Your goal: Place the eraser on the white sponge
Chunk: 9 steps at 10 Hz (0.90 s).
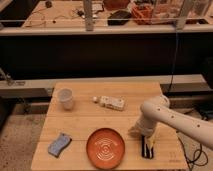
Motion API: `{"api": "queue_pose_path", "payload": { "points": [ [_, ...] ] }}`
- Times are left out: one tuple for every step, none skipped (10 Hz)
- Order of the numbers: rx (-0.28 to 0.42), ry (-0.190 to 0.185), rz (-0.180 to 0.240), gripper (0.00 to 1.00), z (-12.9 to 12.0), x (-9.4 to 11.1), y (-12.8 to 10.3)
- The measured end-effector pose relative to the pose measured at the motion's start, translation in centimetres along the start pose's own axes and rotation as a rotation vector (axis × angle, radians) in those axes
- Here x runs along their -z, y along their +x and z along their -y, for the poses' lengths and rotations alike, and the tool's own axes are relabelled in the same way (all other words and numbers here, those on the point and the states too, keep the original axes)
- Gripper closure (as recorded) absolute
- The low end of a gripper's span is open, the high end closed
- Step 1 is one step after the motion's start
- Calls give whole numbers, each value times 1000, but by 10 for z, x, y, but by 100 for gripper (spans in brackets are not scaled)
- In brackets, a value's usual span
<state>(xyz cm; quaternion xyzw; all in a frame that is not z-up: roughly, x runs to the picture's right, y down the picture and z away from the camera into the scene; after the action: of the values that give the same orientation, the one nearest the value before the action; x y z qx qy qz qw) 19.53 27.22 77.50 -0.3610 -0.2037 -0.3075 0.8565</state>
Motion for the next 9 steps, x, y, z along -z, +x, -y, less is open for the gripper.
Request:
{"api": "queue_pose_path", "payload": {
  "points": [
    [-2, 0, 0, 20, 0, 1, 0],
    [-3, 0, 1, 20, 0, 1, 0],
    [-5, 0, 1, 20, 0, 1, 0],
    [-7, 0, 2, 20, 0, 1, 0],
    [-9, 1, 2, 20, 0, 1, 0],
    [-10, 2, 2, 20, 1, 2, 0],
    [-13, 3, 3, 20, 1, 2, 0],
    [-15, 3, 3, 20, 1, 2, 0],
    [-17, 4, 3, 20, 1, 2, 0]
  ]
}}
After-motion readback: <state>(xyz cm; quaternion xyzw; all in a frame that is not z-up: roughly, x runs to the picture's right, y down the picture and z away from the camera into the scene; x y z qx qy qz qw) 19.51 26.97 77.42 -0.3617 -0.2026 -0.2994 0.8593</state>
